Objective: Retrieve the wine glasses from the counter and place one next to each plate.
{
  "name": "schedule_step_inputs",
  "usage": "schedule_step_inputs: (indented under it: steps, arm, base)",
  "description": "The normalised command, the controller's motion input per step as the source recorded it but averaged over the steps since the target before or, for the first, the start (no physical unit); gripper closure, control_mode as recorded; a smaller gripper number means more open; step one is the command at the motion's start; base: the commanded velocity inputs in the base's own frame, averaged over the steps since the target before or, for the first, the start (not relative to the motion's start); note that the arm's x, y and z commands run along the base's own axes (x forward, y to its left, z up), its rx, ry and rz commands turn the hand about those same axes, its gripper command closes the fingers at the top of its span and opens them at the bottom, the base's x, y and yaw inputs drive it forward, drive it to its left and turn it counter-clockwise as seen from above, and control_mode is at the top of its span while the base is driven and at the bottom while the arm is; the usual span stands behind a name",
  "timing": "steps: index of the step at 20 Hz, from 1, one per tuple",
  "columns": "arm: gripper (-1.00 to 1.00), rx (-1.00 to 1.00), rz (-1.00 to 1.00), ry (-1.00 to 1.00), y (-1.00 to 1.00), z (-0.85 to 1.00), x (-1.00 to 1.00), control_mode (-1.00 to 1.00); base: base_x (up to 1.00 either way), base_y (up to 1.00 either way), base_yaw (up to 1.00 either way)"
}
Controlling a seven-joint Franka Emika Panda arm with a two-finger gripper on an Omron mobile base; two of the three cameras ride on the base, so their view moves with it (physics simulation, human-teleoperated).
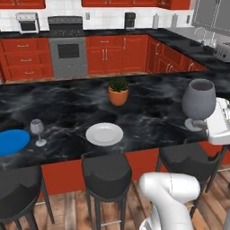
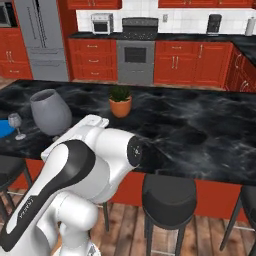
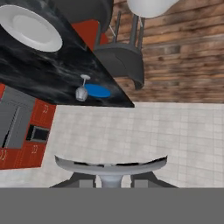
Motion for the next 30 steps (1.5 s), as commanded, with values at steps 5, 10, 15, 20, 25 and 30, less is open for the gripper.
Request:
schedule_step_inputs:
  steps: [5, 10, 15, 20, 25, 30]
  arm:
    - [1.00, 0.00, 0.00, 0.00, 0.00, 0.00, 0.00, 1.00]
    - [1.00, 0.00, 0.00, 0.00, 0.00, 0.00, 0.00, 1.00]
    - [1.00, 0.00, 0.00, 0.00, 0.00, 0.00, 0.00, 1.00]
    - [1.00, 0.00, 0.00, 0.00, 0.00, 0.00, 0.00, 1.00]
    - [1.00, 0.00, 0.00, 0.00, 0.00, 0.00, 0.00, 1.00]
    - [1.00, 0.00, 0.03, 0.03, -0.10, -0.04, 0.02, -1.00]
  base:
    - [0.00, 0.16, 0.21]
    - [-0.03, 0.00, 0.42]
    - [0.32, -0.12, 0.36]
    - [0.65, -0.40, 0.25]
    - [0.13, -0.27, 0.18]
    - [0.01, -0.17, 0.08]
